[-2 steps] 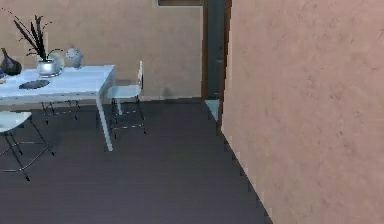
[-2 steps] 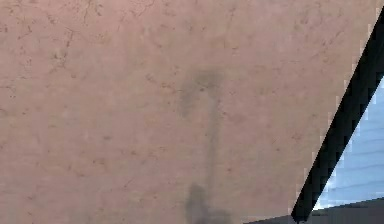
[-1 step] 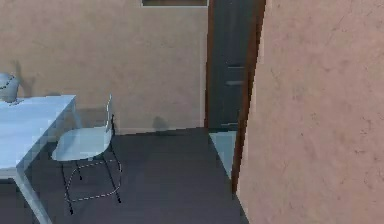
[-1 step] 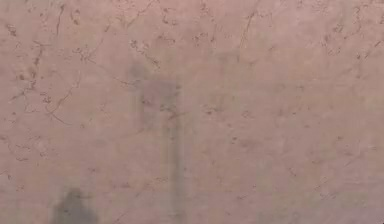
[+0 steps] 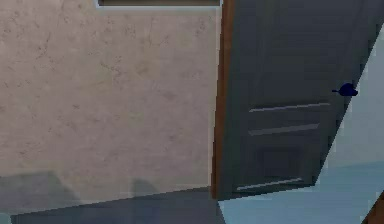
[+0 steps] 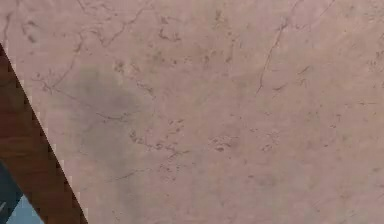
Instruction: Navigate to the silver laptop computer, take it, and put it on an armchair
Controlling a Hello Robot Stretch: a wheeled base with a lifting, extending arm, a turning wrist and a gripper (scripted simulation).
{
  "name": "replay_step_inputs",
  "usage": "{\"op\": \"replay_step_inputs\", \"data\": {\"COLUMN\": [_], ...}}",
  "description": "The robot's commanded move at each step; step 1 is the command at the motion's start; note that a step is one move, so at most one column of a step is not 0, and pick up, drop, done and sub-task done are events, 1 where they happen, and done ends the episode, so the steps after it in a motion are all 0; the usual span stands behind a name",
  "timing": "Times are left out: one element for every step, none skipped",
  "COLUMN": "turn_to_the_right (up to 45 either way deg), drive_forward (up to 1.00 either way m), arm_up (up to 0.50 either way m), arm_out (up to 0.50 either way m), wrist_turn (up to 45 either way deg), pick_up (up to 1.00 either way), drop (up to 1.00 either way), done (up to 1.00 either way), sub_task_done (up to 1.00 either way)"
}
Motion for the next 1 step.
{"op": "replay_step_inputs", "data": {"turn_to_the_right": [0.0], "drive_forward": [0.40], "arm_up": [0.00], "arm_out": [0.00], "wrist_turn": [0.0], "pick_up": [0.00], "drop": [0.00], "done": [0.00], "sub_task_done": [0.00]}}
